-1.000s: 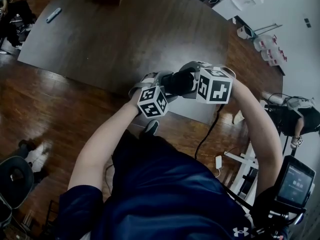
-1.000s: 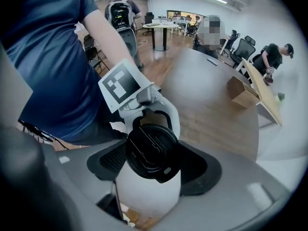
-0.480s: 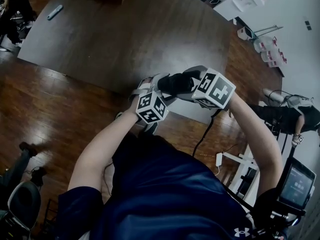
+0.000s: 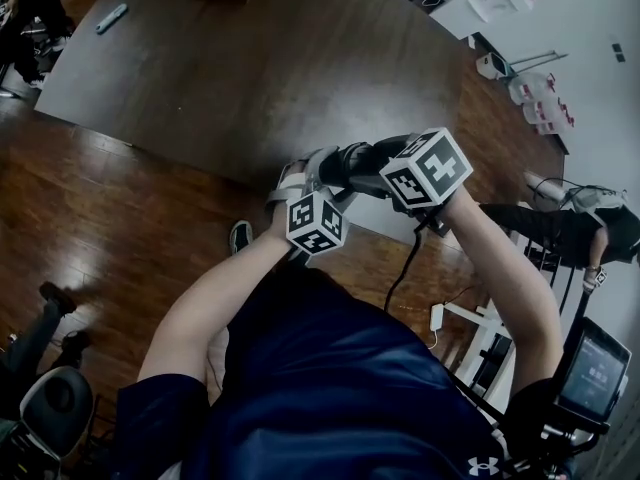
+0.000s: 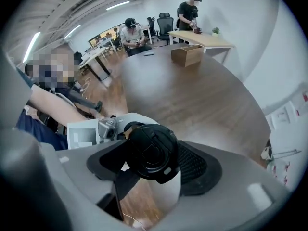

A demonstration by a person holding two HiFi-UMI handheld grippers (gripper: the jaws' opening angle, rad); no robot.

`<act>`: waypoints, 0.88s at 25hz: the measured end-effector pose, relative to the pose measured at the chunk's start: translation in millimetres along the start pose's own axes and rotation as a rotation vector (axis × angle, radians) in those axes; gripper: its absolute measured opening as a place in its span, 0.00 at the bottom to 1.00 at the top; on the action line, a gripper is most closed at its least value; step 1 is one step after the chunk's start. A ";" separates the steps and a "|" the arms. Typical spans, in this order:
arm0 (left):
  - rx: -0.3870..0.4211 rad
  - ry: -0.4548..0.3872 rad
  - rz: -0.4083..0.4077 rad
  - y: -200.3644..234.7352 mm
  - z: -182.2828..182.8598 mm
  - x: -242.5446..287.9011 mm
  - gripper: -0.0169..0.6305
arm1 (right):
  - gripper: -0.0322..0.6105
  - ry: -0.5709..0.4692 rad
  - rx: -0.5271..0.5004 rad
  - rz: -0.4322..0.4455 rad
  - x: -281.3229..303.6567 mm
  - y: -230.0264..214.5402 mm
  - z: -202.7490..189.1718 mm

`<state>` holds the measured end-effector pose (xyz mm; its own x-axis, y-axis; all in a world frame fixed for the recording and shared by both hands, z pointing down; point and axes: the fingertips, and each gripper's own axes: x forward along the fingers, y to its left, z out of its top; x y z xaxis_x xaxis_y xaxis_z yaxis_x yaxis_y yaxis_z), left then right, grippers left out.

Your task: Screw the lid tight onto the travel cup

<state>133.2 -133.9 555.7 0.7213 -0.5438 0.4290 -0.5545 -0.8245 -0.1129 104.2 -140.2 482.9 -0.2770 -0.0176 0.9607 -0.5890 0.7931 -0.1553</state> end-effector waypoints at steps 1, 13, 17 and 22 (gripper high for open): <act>-0.018 -0.002 -0.006 -1.6 -0.8 -1.3 0.63 | 0.57 0.005 -0.030 -0.002 0.8 1.9 -0.8; 0.092 0.024 -0.218 -4.6 -6.0 -9.5 0.64 | 0.58 -0.043 -0.192 -0.020 2.6 17.0 6.9; 0.047 0.015 -0.160 -0.9 -7.5 -9.9 0.64 | 0.58 -0.178 0.004 -0.111 0.7 14.6 14.2; 0.060 0.024 -0.174 0.8 -7.6 -9.6 0.64 | 0.69 -0.188 -0.607 0.008 -11.2 40.4 16.4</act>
<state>122.7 -128.1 558.3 0.7940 -0.3885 0.4676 -0.3954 -0.9143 -0.0882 71.1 -118.0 462.1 -0.4404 -0.0733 0.8948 -0.0660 0.9966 0.0491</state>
